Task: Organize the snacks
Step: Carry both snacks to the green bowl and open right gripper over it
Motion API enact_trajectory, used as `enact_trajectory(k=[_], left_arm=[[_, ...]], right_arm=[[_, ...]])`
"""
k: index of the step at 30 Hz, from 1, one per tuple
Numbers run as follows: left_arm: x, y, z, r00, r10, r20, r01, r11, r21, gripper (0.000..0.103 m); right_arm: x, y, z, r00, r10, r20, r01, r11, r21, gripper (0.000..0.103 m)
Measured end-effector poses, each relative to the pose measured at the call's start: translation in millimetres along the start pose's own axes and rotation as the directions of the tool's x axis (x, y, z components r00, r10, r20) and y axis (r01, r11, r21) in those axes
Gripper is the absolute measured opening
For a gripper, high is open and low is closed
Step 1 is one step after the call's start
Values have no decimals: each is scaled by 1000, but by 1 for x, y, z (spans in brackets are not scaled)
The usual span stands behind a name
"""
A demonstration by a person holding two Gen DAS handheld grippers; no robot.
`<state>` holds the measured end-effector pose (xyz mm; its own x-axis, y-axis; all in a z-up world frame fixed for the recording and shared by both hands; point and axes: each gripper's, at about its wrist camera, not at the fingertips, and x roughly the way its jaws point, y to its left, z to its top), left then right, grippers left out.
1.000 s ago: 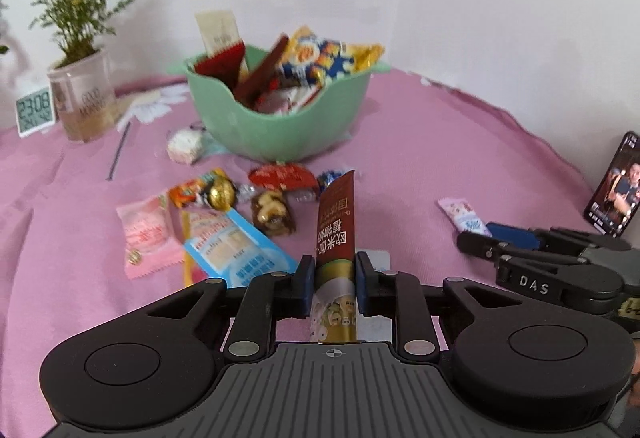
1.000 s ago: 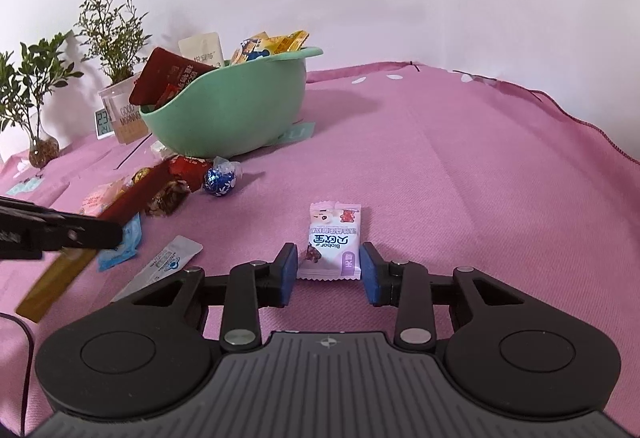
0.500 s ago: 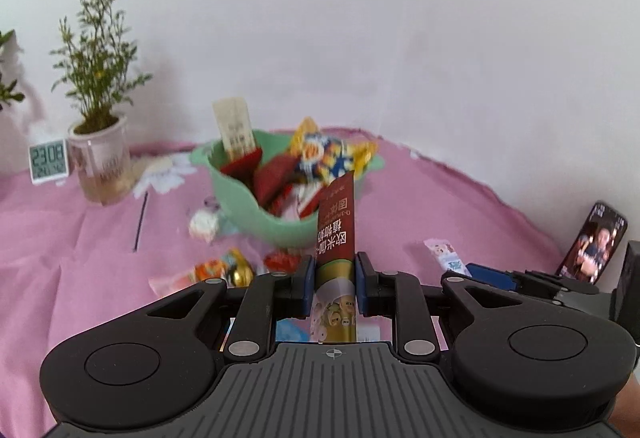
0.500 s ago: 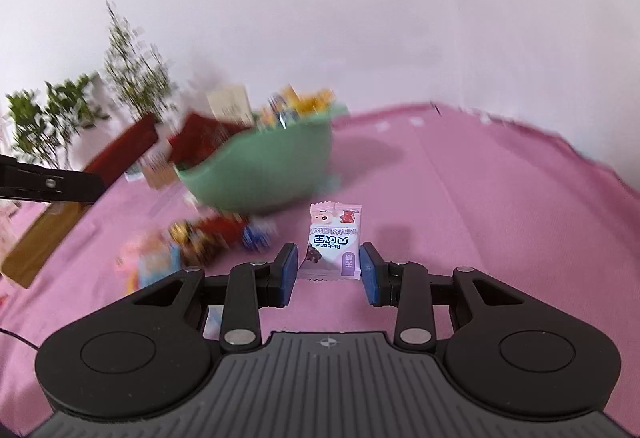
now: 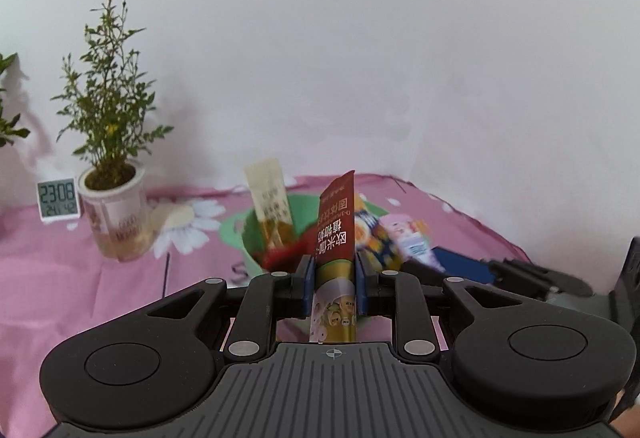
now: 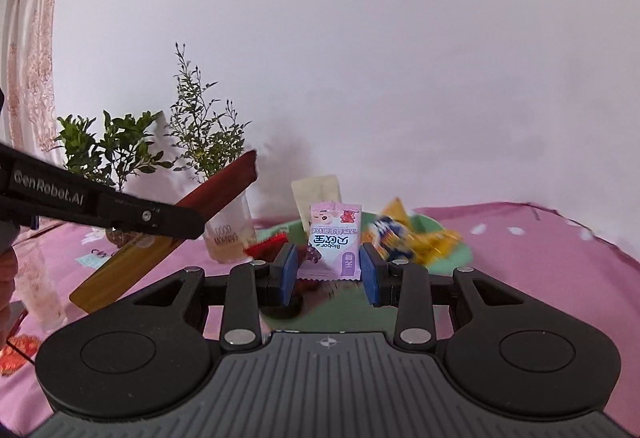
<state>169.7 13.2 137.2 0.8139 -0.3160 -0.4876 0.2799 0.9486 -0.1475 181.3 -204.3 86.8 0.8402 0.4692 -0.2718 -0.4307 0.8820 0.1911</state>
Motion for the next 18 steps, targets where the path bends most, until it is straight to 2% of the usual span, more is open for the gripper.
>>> enact_trajectory(k=[3, 7, 11, 14, 18], left_arm=[[19, 7, 15, 1000, 25, -1, -25, 1000, 2, 83], [55, 13, 33, 999, 37, -25, -37, 999, -5, 83], [88, 12, 41, 997, 47, -53, -47, 999, -1, 83], [110, 10, 42, 995, 62, -79, -63, 998, -5, 84], [134, 8, 39, 982, 80, -169, -82, 997, -7, 98]], right_arm=[[30, -3, 3, 1000, -17, -13, 17, 1000, 8, 40], [49, -6, -6, 998, -35, -50, 35, 999, -12, 41], [32, -9, -16, 999, -40, -18, 40, 999, -11, 63], [12, -13, -23, 999, -41, -6, 41, 999, -9, 64], [-11, -20, -32, 999, -31, -9, 31, 999, 26, 65]])
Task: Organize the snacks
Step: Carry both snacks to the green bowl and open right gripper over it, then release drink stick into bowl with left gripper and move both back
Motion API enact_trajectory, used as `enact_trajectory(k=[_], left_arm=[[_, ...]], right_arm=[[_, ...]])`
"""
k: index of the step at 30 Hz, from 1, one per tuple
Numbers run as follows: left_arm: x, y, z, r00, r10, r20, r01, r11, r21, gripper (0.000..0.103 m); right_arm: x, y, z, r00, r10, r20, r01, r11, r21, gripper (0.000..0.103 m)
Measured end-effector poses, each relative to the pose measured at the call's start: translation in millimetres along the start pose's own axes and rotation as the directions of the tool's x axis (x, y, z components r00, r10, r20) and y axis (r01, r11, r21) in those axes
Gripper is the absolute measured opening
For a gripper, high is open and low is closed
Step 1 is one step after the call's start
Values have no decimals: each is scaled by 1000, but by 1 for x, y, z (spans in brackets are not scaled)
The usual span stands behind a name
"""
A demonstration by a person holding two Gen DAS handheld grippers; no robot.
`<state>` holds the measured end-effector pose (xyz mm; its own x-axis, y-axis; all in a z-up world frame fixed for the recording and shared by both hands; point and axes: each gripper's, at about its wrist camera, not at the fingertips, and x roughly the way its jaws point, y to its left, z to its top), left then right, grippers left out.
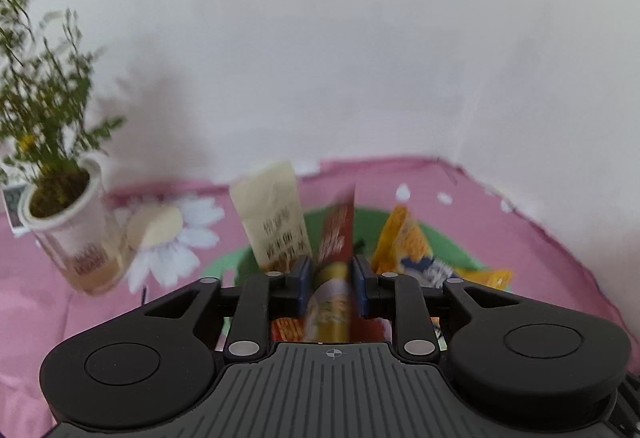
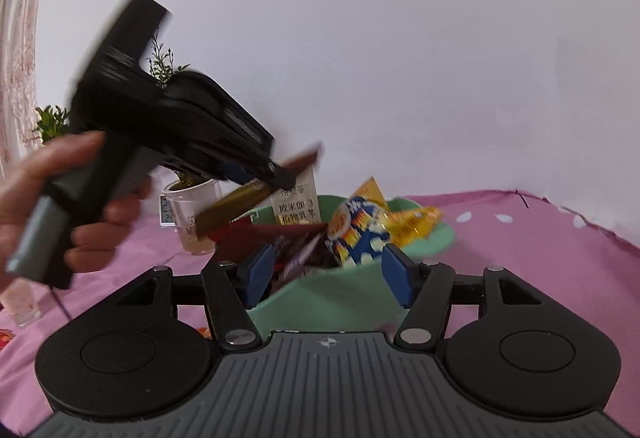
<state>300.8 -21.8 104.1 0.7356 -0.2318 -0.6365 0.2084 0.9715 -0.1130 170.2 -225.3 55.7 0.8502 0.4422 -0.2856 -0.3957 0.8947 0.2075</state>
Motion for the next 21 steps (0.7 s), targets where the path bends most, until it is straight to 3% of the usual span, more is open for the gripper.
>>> enact_trajectory(k=[3, 8, 13, 18, 21], left_arm=[[0, -1, -4, 999, 22, -26, -22, 1000, -5, 103], [-30, 5, -9, 999, 26, 33, -26, 999, -21, 103], [-73, 15, -34, 997, 33, 76, -29, 998, -48, 103], [-84, 22, -87, 998, 70, -3, -71, 995, -65, 103], [-71, 20, -121, 992, 85, -92, -92, 993, -75, 103]], right_arm=[[-13, -2, -7, 1000, 9, -15, -8, 1000, 28, 68], [-26, 1, -29, 995, 21, -102, -15, 998, 66, 71], [-41, 20, -61, 973, 28, -230, -14, 998, 61, 72], [-52, 52, -82, 955, 26, -297, -24, 1000, 11, 76], [-51, 76, -89, 946, 19, -324, -40, 998, -58, 79]])
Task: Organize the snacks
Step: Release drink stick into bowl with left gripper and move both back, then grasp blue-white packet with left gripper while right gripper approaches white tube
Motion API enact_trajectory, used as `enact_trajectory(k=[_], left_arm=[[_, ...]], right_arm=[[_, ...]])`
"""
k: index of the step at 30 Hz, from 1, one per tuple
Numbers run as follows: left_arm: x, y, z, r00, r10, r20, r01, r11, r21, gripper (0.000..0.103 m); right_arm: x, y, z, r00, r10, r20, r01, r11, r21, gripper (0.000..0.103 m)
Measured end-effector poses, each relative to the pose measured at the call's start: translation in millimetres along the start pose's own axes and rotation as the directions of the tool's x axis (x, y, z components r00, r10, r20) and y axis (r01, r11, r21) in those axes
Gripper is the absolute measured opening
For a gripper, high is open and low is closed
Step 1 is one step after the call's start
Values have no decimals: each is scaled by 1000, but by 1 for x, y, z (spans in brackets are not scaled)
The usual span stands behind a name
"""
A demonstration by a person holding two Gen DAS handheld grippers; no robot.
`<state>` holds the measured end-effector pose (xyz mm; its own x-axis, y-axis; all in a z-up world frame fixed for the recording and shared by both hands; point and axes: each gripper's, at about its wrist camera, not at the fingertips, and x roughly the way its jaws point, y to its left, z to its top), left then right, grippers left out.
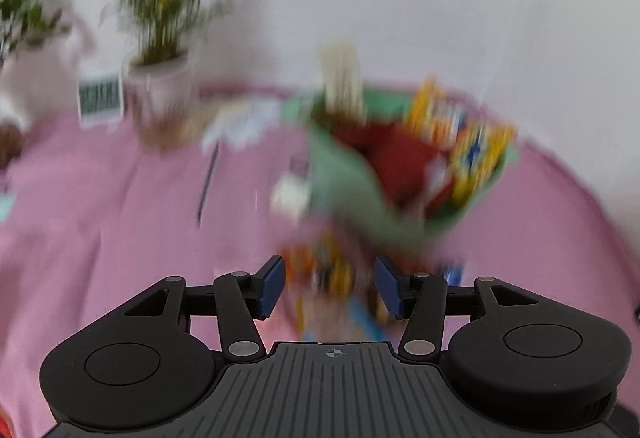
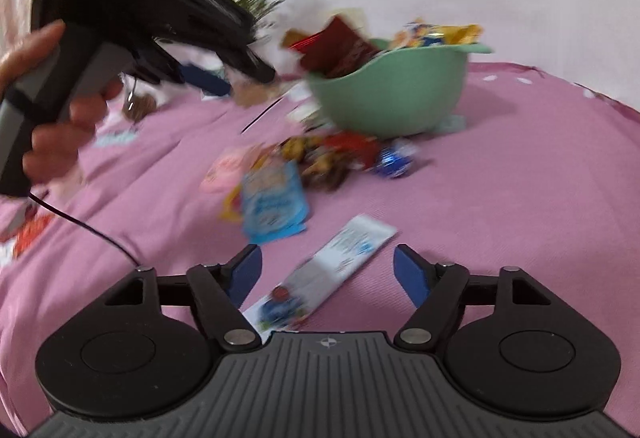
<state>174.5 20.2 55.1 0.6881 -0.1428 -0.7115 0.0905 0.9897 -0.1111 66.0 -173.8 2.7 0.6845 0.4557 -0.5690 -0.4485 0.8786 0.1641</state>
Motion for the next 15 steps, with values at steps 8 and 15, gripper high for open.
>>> enact_trajectory(k=[8, 15], left_arm=[[25, -20, -44, 996, 35, -78, -32, 999, 36, 103], [27, -25, -48, 998, 43, -53, -39, 996, 74, 103]], right_arm=[[-1, 6, -10, 996, -92, -15, 90, 991, -94, 79], [-15, -39, -13, 982, -189, -4, 189, 982, -4, 72]])
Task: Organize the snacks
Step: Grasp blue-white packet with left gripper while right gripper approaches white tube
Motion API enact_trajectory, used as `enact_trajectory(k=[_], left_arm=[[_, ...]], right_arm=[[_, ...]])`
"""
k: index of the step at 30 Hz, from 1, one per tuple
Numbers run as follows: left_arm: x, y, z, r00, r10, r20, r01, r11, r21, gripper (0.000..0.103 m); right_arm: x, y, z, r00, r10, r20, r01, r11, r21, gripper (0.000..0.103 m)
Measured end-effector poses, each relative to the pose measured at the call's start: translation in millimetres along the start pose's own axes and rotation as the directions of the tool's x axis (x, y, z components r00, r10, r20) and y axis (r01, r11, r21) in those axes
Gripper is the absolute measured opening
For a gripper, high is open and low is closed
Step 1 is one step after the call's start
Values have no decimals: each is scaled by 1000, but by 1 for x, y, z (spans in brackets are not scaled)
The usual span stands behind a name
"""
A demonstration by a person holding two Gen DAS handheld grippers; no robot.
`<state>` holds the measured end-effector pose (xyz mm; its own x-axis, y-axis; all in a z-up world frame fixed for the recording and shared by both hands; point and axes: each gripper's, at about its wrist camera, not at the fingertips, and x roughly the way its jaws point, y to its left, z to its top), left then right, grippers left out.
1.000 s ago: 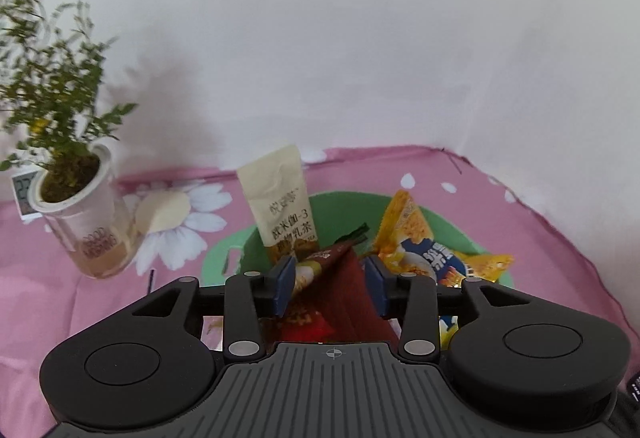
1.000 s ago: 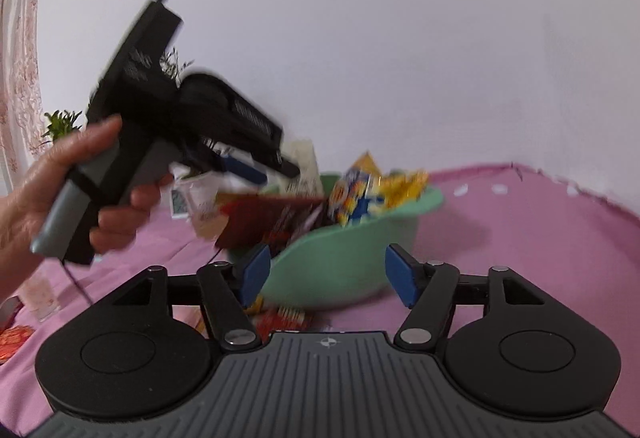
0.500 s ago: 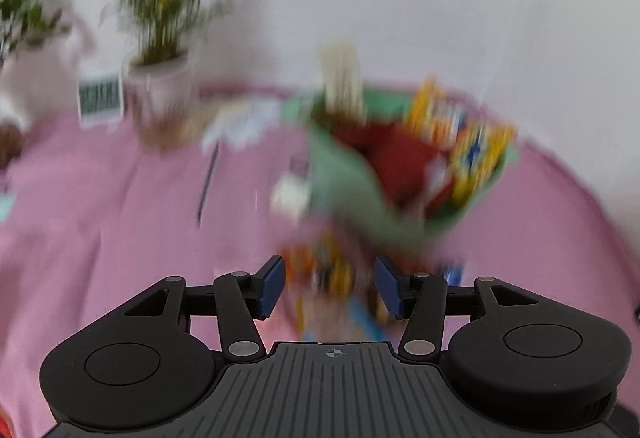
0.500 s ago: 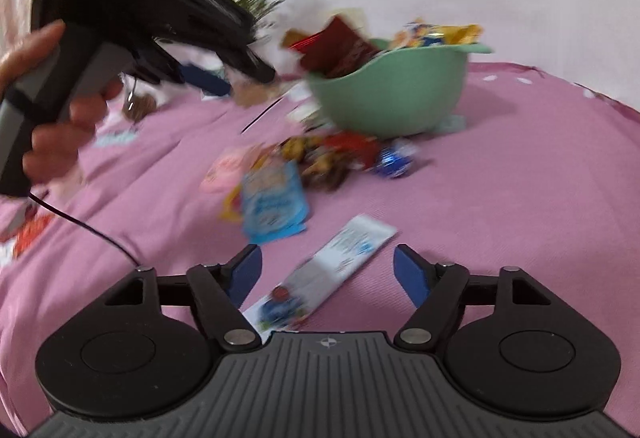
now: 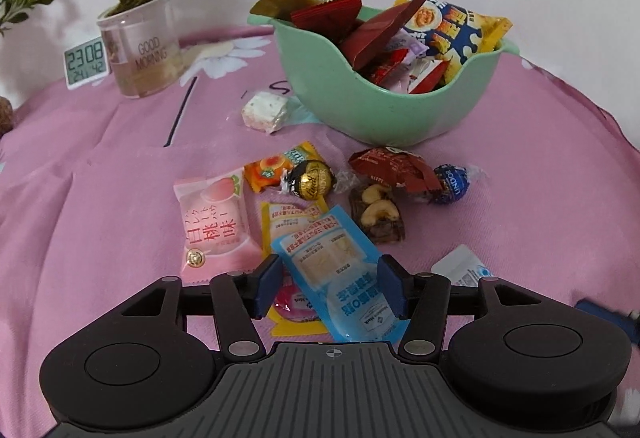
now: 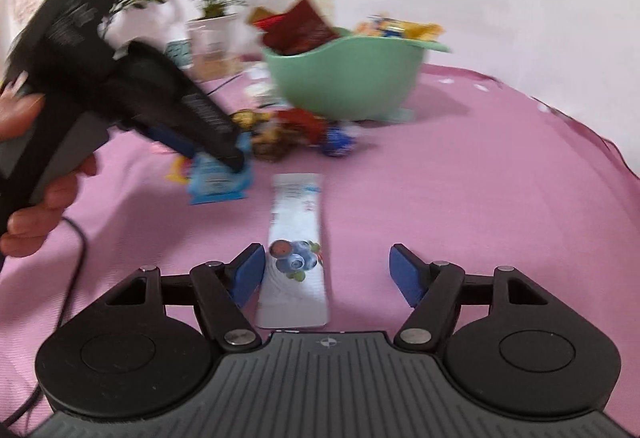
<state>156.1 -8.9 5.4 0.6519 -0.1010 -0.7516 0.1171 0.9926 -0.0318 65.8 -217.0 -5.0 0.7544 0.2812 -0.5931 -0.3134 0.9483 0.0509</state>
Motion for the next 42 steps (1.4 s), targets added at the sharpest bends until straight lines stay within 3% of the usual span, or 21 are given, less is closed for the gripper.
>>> enact_trajectory(k=[5, 11, 20, 24, 28, 30, 37, 42], left_arm=[[-4, 6, -6, 1000, -14, 9, 14, 1000, 5, 103], [-10, 18, -15, 1000, -3, 14, 3, 1000, 11, 103], [-20, 51, -23, 1000, -9, 11, 9, 997, -73, 103], [-27, 57, -24, 1000, -14, 17, 15, 995, -100, 103], [-28, 53, -23, 998, -59, 17, 61, 992, -114, 103], [-25, 49, -22, 999, -43, 13, 44, 994, -99, 103], [-15, 47, -20, 1000, -19, 13, 20, 998, -63, 103], [-10, 45, -16, 1000, -24, 18, 25, 999, -48, 103]], right_arm=[[0, -23, 0, 1000, -23, 11, 22, 998, 58, 60], [-1, -20, -2, 1000, 11, 13, -12, 999, 48, 67], [-12, -15, 3, 976, 219, 15, -219, 975, 28, 70], [-10, -12, 12, 984, 171, 37, -170, 985, -36, 71], [-2, -5, 18, 982, 188, 24, -185, 978, -98, 71], [4, -1, 20, 983, 182, 17, -178, 977, -121, 71], [20, -1, 22, 982, 188, -30, -190, 977, -92, 69], [23, 5, 20, 983, 180, -37, -183, 976, -114, 45]])
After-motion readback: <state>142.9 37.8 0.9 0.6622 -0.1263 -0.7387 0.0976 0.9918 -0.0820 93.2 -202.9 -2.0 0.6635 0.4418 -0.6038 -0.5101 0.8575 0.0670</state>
